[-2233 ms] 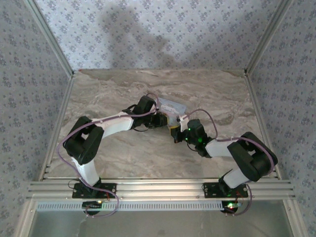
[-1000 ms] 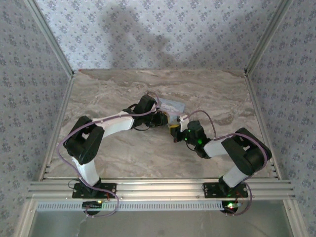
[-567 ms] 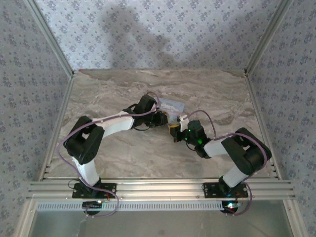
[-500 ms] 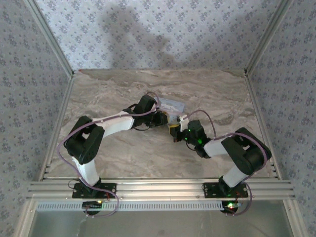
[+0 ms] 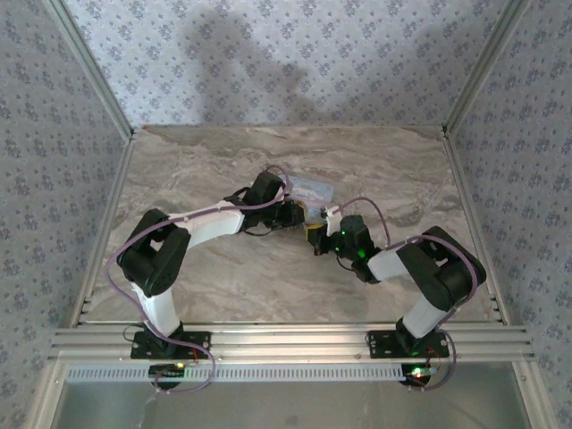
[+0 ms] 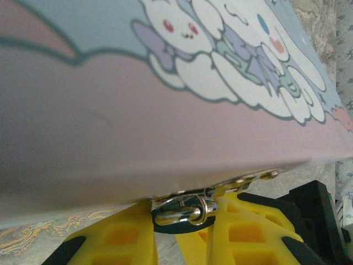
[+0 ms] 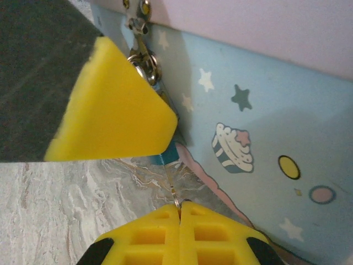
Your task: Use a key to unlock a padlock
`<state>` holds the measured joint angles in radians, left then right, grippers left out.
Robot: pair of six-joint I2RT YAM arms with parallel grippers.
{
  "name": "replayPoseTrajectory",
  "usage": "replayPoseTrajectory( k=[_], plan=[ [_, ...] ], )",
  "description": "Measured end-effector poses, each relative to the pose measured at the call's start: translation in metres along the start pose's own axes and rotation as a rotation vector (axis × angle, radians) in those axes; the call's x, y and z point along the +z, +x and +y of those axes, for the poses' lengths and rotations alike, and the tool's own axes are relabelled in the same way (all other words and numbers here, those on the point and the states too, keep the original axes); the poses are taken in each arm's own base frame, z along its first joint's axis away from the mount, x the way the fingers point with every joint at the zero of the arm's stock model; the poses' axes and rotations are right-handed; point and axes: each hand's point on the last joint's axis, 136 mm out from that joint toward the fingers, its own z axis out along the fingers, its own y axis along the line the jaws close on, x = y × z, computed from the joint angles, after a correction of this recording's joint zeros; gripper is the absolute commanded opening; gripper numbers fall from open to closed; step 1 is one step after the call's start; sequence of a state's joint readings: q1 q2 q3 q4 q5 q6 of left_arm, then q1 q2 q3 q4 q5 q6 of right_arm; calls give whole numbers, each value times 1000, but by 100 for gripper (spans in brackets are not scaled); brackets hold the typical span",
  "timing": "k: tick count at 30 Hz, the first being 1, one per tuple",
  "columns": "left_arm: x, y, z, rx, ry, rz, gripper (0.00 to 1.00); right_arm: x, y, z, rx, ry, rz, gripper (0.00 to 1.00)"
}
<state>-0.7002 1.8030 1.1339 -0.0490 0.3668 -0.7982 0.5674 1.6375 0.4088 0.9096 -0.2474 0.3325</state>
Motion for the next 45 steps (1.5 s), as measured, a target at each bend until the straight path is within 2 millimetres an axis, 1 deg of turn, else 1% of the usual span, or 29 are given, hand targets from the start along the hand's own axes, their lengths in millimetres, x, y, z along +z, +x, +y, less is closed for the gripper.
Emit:
replayPoseTrajectory(
  k=[6, 20, 28, 39, 45],
  plan=[
    [0, -1, -1, 1, 2, -3, 20, -2, -4, -5, 11, -6, -10, 0],
    [0, -1, 0, 1, -3, -5, 20, 0, -2, 0, 46, -56, -2, 0],
    [1, -1, -1, 4, -4, -8, 20, 1, -7, -2, 87, -97, -24, 0],
    [1, 0, -2, 5, -1, -4, 20, 0, -8, -1, 87, -106, -23, 0],
    [1, 0, -3, 6, 2, -2, 20, 2, -12, 0, 84, -110, -31, 0]
  ],
)
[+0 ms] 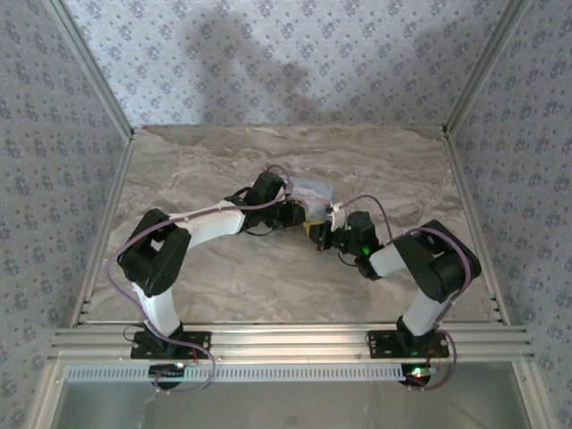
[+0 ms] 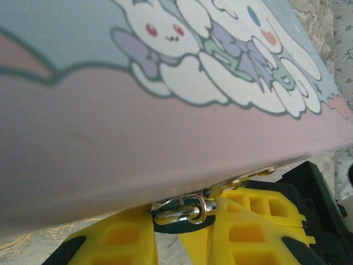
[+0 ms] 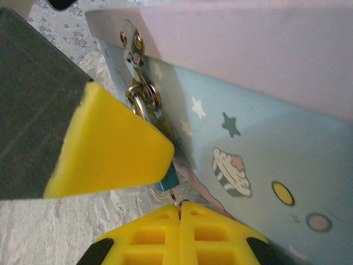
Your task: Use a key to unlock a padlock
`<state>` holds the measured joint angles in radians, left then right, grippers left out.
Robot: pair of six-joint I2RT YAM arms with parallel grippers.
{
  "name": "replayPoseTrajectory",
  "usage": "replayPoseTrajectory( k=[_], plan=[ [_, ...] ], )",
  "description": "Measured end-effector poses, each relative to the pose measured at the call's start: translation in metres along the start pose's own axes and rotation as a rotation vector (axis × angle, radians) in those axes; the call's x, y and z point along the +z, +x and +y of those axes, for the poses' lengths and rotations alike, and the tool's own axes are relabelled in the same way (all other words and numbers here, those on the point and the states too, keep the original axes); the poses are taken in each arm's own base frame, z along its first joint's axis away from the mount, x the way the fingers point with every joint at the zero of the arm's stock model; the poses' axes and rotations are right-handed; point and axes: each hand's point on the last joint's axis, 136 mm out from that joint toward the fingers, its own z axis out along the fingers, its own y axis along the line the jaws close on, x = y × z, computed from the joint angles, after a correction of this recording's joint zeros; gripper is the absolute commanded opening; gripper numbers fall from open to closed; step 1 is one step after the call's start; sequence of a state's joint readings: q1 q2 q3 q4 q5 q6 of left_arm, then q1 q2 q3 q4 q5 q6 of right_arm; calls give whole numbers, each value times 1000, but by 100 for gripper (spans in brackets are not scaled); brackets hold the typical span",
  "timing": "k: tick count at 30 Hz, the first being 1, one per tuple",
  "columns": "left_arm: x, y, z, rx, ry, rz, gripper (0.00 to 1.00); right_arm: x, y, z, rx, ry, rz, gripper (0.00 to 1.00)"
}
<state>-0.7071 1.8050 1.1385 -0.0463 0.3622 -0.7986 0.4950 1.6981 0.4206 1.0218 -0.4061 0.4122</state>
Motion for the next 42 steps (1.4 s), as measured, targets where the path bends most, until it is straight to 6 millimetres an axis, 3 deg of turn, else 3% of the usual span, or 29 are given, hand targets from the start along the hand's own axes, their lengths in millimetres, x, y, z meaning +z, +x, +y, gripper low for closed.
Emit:
replayPoseTrajectory(
  k=[9, 18, 29, 36, 42],
  plan=[
    [3, -4, -1, -1, 7, -16, 20, 1, -3, -3, 13, 16, -6, 0],
    [11, 0, 3, -11, 12, 3, 21, 3, 7, -5, 54, 77, 23, 0],
    [15, 14, 15, -28, 3, 45, 42, 1, 15, 3, 127, 104, 43, 0],
    [-7, 14, 23, -47, 2, 24, 62, 0, 27, 0, 190, 124, 85, 0],
    [-37, -1, 21, -72, 38, -53, 64, 3, 33, 2, 247, 125, 105, 0]
  ],
)
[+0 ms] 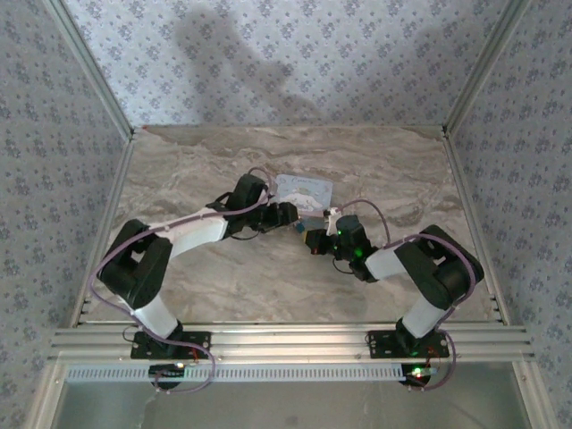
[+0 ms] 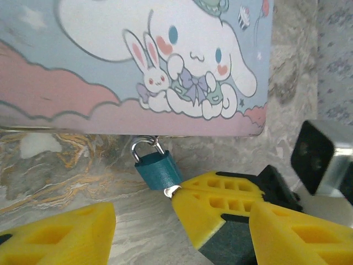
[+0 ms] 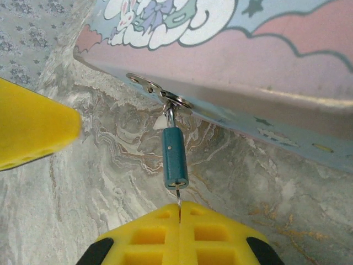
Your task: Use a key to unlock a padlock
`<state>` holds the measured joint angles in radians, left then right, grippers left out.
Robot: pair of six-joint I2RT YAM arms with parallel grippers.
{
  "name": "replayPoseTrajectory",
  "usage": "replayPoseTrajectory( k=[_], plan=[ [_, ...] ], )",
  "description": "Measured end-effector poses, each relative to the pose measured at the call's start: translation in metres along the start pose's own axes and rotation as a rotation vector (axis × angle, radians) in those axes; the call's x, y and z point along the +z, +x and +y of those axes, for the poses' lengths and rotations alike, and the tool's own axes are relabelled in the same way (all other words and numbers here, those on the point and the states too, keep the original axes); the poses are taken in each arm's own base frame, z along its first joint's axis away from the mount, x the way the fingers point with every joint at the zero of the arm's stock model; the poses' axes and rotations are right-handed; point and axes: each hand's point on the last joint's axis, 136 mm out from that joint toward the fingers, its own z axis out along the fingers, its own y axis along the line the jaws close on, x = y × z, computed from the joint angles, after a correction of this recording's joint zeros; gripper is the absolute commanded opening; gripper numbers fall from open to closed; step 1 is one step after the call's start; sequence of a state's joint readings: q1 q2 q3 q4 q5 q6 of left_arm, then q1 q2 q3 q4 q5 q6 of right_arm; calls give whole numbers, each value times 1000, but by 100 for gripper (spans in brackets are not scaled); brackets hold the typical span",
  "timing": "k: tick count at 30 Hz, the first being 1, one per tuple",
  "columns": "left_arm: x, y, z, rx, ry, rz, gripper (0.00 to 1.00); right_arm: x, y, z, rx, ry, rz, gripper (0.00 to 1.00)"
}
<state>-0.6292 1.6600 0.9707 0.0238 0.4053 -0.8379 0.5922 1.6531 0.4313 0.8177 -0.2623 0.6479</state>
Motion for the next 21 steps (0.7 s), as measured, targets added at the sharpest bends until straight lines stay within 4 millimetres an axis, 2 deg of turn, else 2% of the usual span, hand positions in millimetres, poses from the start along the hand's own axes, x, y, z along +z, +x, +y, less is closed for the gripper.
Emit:
replayPoseTrajectory(
  k=[3, 9, 15, 21],
  plan=[
    [-1, 2, 10, -52, 17, -22, 61, 0, 1, 1, 34, -2, 5, 0],
    [9, 27, 34, -177, 39, -7, 59, 0, 4, 4, 114, -14, 18, 0],
    [29, 31, 28, -230, 107, -1, 57, 1, 5, 6, 192, -19, 23, 0],
    [38, 31, 23, -255, 145, -4, 53, 2, 4, 10, 242, -34, 32, 0]
  ],
)
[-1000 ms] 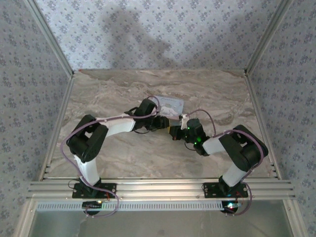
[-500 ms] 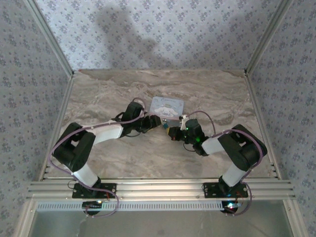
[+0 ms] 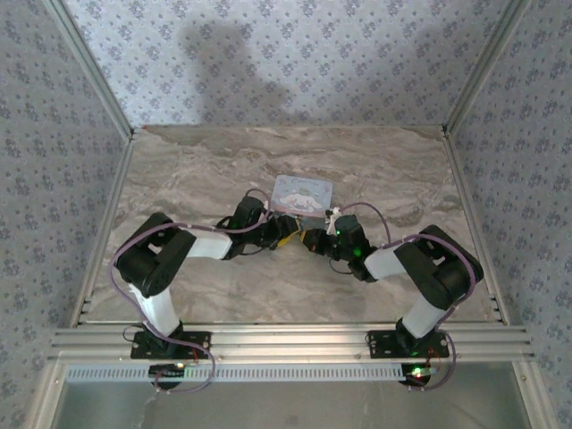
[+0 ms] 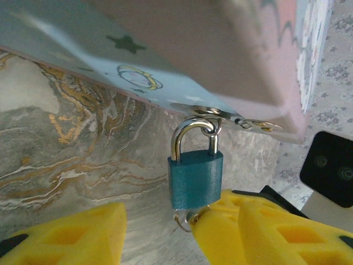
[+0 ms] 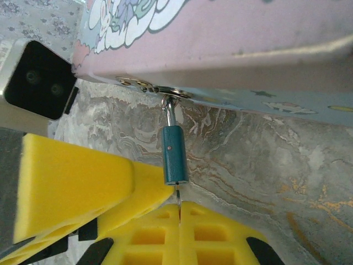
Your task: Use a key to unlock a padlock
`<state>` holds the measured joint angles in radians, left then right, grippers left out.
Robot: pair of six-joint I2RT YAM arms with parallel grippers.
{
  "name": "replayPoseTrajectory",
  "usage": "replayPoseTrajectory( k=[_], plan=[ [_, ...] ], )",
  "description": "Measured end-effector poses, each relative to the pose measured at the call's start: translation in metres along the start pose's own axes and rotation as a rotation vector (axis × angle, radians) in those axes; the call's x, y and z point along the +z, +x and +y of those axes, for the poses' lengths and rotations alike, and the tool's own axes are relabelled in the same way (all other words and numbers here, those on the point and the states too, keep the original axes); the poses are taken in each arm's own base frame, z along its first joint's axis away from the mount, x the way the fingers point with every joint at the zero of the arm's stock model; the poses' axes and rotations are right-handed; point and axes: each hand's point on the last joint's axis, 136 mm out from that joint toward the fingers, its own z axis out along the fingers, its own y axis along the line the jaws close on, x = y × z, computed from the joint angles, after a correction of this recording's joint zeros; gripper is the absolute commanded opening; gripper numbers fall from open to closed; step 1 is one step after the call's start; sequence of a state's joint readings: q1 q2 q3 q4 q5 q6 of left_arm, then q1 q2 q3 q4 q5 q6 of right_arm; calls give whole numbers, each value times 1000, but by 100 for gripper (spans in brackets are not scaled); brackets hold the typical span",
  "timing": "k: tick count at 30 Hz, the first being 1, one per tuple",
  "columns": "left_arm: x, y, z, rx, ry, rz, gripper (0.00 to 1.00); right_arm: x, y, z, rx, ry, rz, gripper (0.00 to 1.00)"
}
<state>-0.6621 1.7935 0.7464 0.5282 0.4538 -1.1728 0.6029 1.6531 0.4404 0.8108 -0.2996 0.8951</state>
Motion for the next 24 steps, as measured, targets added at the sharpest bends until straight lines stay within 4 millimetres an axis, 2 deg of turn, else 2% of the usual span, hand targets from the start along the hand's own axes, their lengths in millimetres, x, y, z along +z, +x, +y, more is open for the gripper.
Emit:
replayPoseTrajectory(
  k=[18, 24],
  plan=[
    [11, -5, -1, -40, 25, -14, 41, 1, 0, 5, 95, -25, 5, 0],
    [15, -7, -6, -51, 41, -16, 39, 2, -1, 6, 123, -29, 3, 0]
  ],
)
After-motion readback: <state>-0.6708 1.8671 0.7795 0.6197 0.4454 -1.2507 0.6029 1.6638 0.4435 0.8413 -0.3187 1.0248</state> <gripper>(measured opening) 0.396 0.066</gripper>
